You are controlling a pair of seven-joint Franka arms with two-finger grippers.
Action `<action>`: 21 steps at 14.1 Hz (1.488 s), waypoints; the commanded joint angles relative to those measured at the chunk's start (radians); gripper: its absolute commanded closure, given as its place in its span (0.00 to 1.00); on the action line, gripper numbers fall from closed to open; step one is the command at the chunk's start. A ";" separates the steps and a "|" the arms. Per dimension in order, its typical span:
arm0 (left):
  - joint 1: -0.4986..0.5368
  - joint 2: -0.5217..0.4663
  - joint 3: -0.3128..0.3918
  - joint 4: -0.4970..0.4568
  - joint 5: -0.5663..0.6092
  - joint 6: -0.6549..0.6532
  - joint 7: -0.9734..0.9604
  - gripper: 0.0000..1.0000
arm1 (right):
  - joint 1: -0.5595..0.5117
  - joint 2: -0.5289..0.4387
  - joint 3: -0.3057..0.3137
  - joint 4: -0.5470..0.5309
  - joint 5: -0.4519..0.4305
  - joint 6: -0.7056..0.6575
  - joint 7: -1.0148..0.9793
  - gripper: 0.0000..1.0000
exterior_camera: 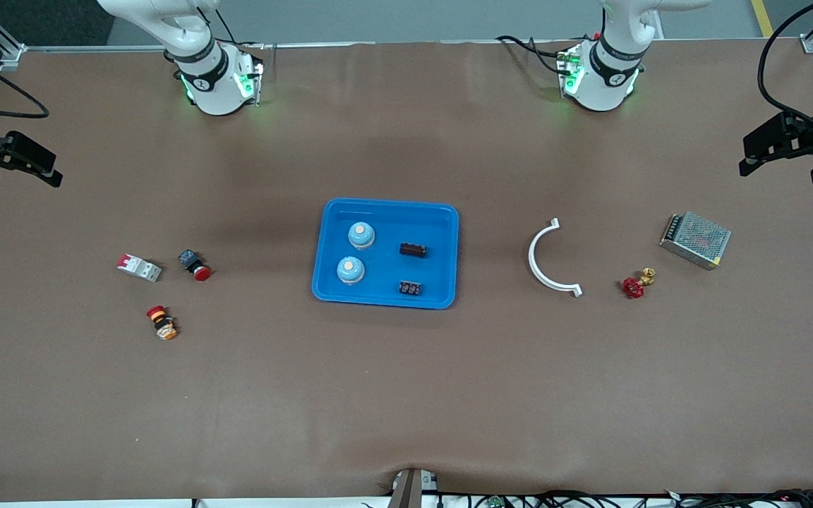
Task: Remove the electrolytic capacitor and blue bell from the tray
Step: 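Move the right gripper and the left gripper toward the blue tray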
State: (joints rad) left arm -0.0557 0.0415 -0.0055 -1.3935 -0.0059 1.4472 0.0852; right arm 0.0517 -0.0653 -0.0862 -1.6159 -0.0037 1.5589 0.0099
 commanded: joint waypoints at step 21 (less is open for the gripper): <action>0.001 -0.017 -0.304 -0.455 -0.126 0.444 -1.249 0.00 | 0.328 0.168 0.026 -0.021 0.019 0.062 0.393 0.00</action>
State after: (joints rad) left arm -0.0597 0.0259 -0.2628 -1.7963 -0.1137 1.8201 -1.0528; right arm 0.2829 0.0787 -0.0531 -1.6226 0.0049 1.5963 0.3028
